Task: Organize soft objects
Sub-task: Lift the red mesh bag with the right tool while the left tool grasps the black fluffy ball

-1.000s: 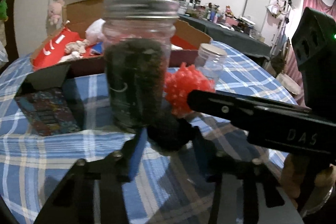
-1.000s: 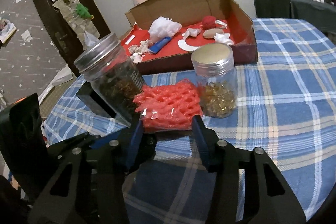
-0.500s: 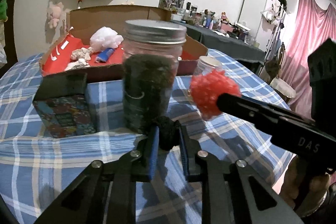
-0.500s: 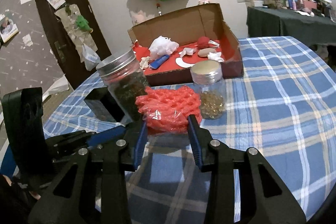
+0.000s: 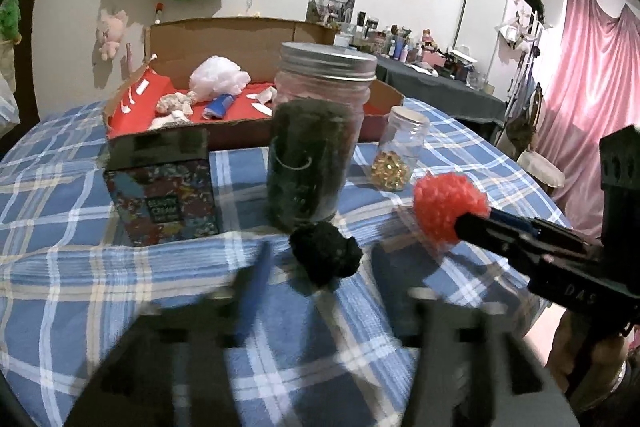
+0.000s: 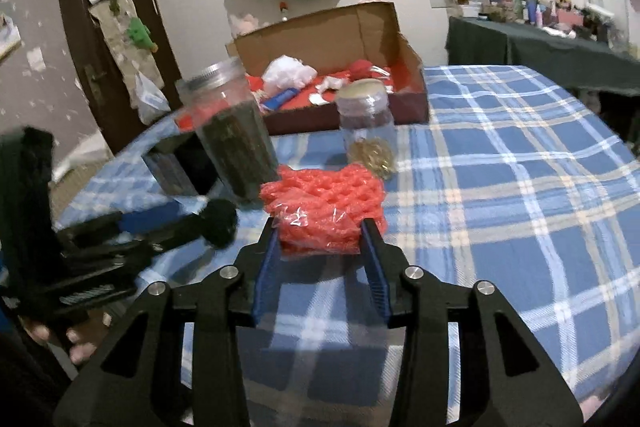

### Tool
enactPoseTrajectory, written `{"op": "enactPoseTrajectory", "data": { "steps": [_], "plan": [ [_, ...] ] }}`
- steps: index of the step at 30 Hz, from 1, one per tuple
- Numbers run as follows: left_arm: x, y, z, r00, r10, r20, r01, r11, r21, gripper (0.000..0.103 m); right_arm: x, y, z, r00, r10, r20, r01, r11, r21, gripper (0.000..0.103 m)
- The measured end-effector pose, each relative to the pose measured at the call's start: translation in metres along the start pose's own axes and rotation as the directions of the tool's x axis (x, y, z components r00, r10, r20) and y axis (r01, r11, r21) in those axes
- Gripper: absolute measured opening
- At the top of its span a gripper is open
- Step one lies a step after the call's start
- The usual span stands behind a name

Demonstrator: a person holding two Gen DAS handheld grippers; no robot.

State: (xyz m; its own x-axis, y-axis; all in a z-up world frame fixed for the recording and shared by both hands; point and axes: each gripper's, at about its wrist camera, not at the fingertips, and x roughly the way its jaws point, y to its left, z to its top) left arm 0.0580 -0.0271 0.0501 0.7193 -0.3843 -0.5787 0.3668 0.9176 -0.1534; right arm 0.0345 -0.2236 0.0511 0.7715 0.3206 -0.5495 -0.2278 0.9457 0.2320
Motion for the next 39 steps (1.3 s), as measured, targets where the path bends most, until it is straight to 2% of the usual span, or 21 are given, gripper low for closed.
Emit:
{"op": "enactPoseTrajectory", "data": {
  "steps": [3,5,7,13,18,23,24,26,28,29,30,34,39],
  "plan": [
    [-0.001,-0.002,-0.002,1.000,0.014,0.011,-0.014,1.000,0.020,0.068,-0.001,0.002,-0.007,0.999,-0.048,0.001,0.048,0.998,-0.046,0.051],
    [0.002,-0.001,-0.002,1.000,0.022,0.002,-0.022,0.999,0.023,0.069,0.000,0.002,-0.011,0.998,-0.055,-0.009,0.054,0.997,-0.059,0.067],
    [0.005,-0.001,-0.004,1.000,0.023,-0.009,-0.023,1.000,0.019,0.072,0.001,-0.001,-0.014,0.998,-0.065,-0.007,0.065,0.997,-0.051,0.074],
    [0.007,0.000,-0.004,0.999,0.038,-0.003,-0.038,0.999,0.020,0.083,0.001,-0.008,-0.017,0.996,-0.092,-0.004,0.092,0.995,-0.038,0.076],
    [0.014,-0.006,0.000,0.999,0.036,-0.009,-0.036,0.999,0.039,0.084,0.006,-0.011,-0.019,0.996,-0.084,-0.013,0.083,0.996,-0.023,0.077],
    [0.027,-0.008,0.005,0.998,0.045,-0.047,-0.044,0.998,0.034,0.084,0.009,-0.014,-0.021,0.996,-0.093,-0.012,0.093,0.995,-0.018,0.077],
    [0.030,-0.008,0.006,0.997,0.047,-0.056,-0.046,0.998,0.031,0.081,0.010,-0.015,-0.021,0.996,-0.090,-0.012,0.090,0.996,-0.013,0.077],
    [0.036,-0.008,0.005,0.996,0.050,-0.074,-0.048,0.998,0.029,0.067,0.011,-0.017,-0.022,0.996,-0.083,-0.013,0.083,0.997,-0.005,0.077],
    [0.043,-0.008,0.003,0.993,0.049,-0.105,-0.046,0.999,0.028,0.036,0.013,-0.016,-0.023,0.997,-0.077,-0.009,0.077,0.997,-0.006,0.075],
    [0.046,-0.007,0.001,0.992,0.036,-0.121,-0.034,0.999,0.019,0.036,0.014,-0.016,-0.023,0.998,-0.069,-0.001,0.069,0.998,-0.007,0.058],
    [0.044,-0.006,0.000,0.993,0.033,-0.110,-0.032,0.999,0.012,0.035,0.013,-0.016,-0.023,0.999,-0.045,0.012,0.045,0.999,-0.003,0.052],
    [0.029,-0.005,-0.001,0.998,0.028,-0.064,-0.027,1.000,0.008,0.033,0.012,-0.013,-0.017,0.999,0.018,0.033,-0.018,1.000,0.019,0.049],
    [0.014,-0.003,0.003,0.999,0.029,-0.033,-0.028,1.000,0.009,0.033,0.010,0.006,-0.006,0.997,0.038,0.068,-0.036,0.999,-0.031,0.048]
  ]
}}
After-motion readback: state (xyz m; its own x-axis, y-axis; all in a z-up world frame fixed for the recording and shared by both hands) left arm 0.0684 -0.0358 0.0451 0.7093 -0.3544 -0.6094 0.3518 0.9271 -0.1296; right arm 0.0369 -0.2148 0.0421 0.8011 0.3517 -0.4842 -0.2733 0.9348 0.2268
